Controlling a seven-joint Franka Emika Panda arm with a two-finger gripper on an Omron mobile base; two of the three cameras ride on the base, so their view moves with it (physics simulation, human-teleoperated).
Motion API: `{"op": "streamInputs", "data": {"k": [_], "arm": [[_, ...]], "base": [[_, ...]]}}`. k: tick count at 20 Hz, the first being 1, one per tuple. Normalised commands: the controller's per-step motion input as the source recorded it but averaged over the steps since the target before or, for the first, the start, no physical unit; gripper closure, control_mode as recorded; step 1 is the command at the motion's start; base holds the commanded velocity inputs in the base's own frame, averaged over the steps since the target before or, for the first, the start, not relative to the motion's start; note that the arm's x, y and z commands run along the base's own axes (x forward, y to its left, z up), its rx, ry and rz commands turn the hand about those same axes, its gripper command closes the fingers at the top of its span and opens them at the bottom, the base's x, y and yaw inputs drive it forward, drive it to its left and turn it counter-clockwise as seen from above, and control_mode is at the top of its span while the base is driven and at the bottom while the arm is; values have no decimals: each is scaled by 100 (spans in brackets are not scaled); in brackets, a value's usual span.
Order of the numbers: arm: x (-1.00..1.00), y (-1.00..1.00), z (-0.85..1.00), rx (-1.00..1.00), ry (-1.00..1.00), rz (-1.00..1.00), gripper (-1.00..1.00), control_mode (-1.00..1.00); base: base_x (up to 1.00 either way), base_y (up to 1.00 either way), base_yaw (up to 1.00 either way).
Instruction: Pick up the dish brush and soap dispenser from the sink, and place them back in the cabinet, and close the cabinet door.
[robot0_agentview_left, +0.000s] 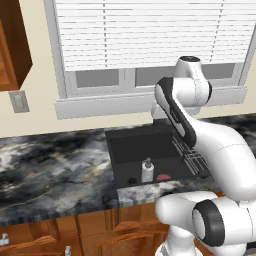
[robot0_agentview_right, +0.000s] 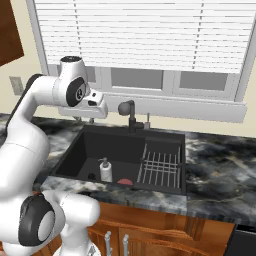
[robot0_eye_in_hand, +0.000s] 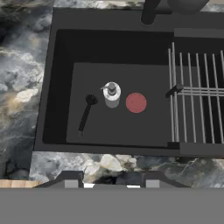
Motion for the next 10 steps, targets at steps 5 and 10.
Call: {"op": "streamInputs", "data": {"k": [5,10], "arm": [[0,0,-3,0,0,2,-100,-100],[0,0,-33,0,-6,1,-100,-100]], "base": [[0,0,0],[0,0,0]]}}
